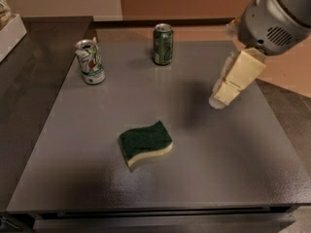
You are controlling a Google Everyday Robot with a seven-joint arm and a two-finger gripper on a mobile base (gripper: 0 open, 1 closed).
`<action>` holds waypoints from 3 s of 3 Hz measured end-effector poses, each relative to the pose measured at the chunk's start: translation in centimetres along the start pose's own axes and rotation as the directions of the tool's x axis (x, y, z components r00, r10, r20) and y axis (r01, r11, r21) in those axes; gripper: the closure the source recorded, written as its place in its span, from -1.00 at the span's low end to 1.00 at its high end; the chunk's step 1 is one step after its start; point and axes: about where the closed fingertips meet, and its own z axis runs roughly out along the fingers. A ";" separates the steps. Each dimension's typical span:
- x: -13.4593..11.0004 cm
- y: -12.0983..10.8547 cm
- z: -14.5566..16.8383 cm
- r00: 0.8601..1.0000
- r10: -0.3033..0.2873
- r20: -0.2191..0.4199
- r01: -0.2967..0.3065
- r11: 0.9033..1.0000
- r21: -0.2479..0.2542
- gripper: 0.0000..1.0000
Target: Pick 7up can
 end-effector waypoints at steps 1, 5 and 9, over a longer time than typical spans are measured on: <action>-4.8 -0.6 2.0 0.995 0.011 0.101 -0.011 1.000 0.001 -1.00; -18.1 -1.6 14.5 0.975 0.099 0.197 -0.102 0.995 0.005 -1.00; -24.4 -6.8 23.6 0.937 0.265 0.228 -0.272 0.962 0.003 -1.00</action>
Offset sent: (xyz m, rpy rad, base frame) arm 0.0701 0.1471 0.0032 0.2202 -0.0822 0.0061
